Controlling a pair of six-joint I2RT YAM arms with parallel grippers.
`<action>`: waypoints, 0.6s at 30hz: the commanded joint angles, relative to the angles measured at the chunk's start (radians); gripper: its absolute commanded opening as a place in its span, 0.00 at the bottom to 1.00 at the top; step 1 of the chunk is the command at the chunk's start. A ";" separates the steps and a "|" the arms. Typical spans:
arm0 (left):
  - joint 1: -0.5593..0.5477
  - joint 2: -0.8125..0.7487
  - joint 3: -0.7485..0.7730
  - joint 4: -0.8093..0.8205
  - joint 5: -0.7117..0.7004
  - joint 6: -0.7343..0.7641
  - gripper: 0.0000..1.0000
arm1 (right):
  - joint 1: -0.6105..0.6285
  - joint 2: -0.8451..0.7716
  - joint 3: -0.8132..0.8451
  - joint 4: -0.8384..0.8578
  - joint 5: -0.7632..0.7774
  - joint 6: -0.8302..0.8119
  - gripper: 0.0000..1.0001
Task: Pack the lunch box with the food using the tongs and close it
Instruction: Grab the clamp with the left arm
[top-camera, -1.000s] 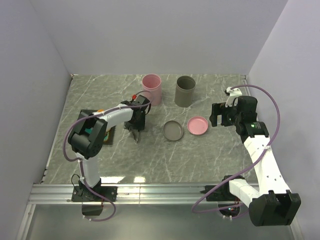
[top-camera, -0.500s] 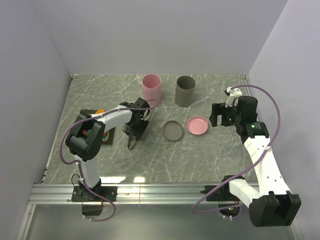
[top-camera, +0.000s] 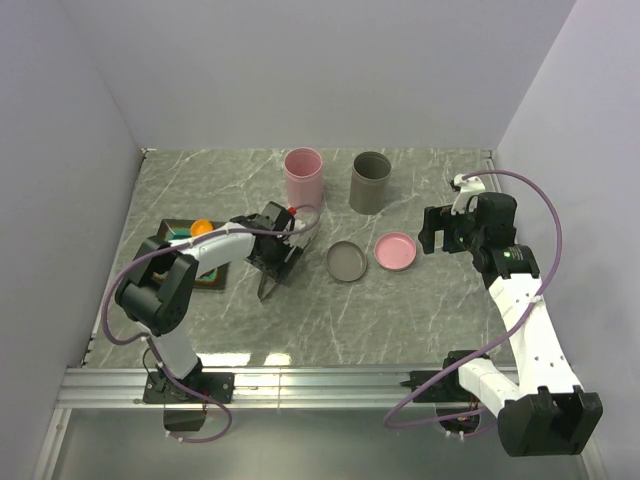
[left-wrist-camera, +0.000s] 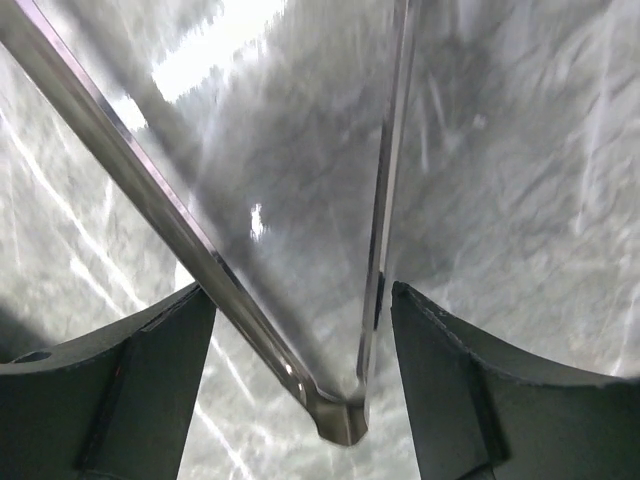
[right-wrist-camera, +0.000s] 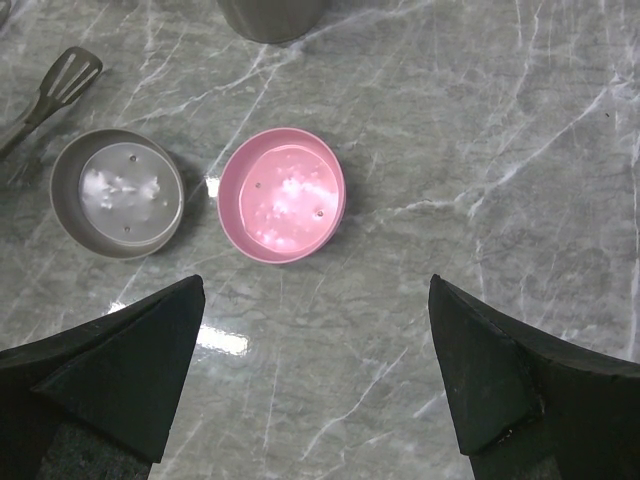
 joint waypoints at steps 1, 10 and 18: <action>-0.005 -0.026 -0.025 0.141 0.017 -0.012 0.76 | -0.002 -0.025 -0.005 0.024 -0.003 -0.012 1.00; 0.003 0.011 -0.055 0.266 0.007 -0.139 0.83 | -0.004 -0.030 -0.012 0.029 0.001 -0.013 1.00; 0.014 0.075 -0.029 0.264 -0.043 -0.211 0.83 | -0.002 -0.028 -0.019 0.032 -0.003 -0.018 1.00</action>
